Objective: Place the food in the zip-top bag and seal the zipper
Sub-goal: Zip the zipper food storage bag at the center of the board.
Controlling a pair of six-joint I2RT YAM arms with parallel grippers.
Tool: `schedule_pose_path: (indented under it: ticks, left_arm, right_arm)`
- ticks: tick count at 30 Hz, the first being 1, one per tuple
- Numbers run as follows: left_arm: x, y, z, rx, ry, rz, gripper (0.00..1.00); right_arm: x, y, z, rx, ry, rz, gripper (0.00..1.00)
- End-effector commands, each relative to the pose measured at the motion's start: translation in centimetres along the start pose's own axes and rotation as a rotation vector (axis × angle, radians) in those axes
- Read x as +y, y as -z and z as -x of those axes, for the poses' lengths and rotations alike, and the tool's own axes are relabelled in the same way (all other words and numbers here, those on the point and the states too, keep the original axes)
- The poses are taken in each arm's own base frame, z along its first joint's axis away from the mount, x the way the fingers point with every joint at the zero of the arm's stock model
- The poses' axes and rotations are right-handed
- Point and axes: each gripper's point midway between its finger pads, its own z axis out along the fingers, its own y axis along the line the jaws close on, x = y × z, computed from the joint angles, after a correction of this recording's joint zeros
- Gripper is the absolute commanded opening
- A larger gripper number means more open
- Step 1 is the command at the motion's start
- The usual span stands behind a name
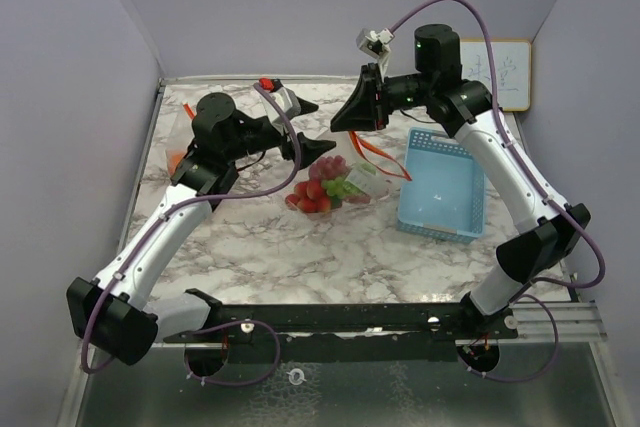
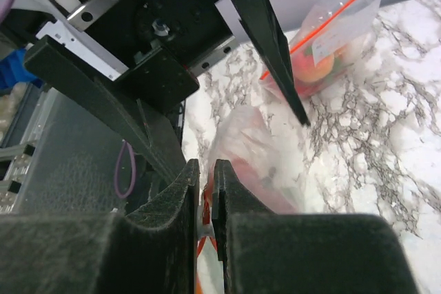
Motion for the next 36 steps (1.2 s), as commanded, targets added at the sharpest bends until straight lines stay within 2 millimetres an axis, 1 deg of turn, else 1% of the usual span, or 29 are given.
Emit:
schedule_pose_path:
  ticks: [1,5,10,17,19,20,21,22,23,24,27,28,31,33,34,36]
  left_arm:
    - [-3.2,-0.5,2.1,-0.093,0.061,-0.212,0.84]
    - [-3.6,-0.8,2.3,-0.108,0.097,-0.248,0.82]
    - [-2.8,-1.7,1.7,-0.101,0.123,-0.237,0.8]
    - [-1.9,-2.7,0.6,-0.084,0.159,-0.216,0.71]
    - [-1.9,-2.8,0.4,-0.08,0.164,-0.214,0.67]
    - [-1.9,-2.8,0.5,-0.08,0.165,-0.217,0.63]
    - [-1.9,-2.9,0.6,-0.081,0.166,-0.22,0.55]
    - [-1.9,-2.9,0.7,-0.085,0.168,-0.223,0.42]
    - [-1.9,-2.9,1.0,-0.091,0.169,-0.22,0.22]
    - [-1.8,-3.0,1.1,-0.093,0.173,-0.211,0.0]
    - [-1.8,-2.9,1.4,-0.097,0.172,-0.211,0.0]
    - [-1.8,-2.9,1.5,-0.096,0.176,-0.213,0.0]
    - [-1.3,-3.0,1.9,-0.092,0.197,-0.181,0.0]
    - [-0.7,-3.0,2.0,-0.082,0.208,-0.146,0.0]
    - [-0.5,-3.0,2.0,-0.077,0.209,-0.135,0.0]
    - [-0.3,-2.9,2.1,-0.071,0.204,-0.118,0.0]
  right_arm:
    - [3.5,0.9,1.7,-0.032,0.075,0.1,0.06]
    - [3.6,0.9,1.7,-0.031,0.072,0.105,0.06]
    - [3.8,0.8,1.7,-0.032,0.065,0.131,0.07]
    - [3.9,0.7,1.9,-0.035,0.064,0.153,0.07]
    - [4.1,0.8,1.9,-0.035,0.064,0.163,0.07]
    - [4.1,0.7,1.8,-0.034,0.062,0.164,0.07]
    - [4.0,0.7,1.8,-0.034,0.062,0.165,0.07]
    - [4.1,0.8,1.7,-0.034,0.062,0.164,0.07]
    - [3.9,0.7,1.7,-0.034,0.059,0.159,0.07]
    - [3.9,0.7,1.6,-0.033,0.058,0.157,0.07]
    - [3.3,0.6,1.9,-0.036,0.059,0.121,0.07]
    - [2.7,0.6,2.1,-0.038,0.06,0.082,0.1]
    - [-0.2,1.0,2.4,-0.025,0.086,-0.113,0.28]
    - [-1.8,1.8,2.6,-0.016,0.131,-0.234,0.4]
    - [-2.2,2.2,2.8,-0.019,0.15,-0.276,0.46]
    - [-2.2,2.8,3.3,-0.026,0.181,-0.319,0.58]
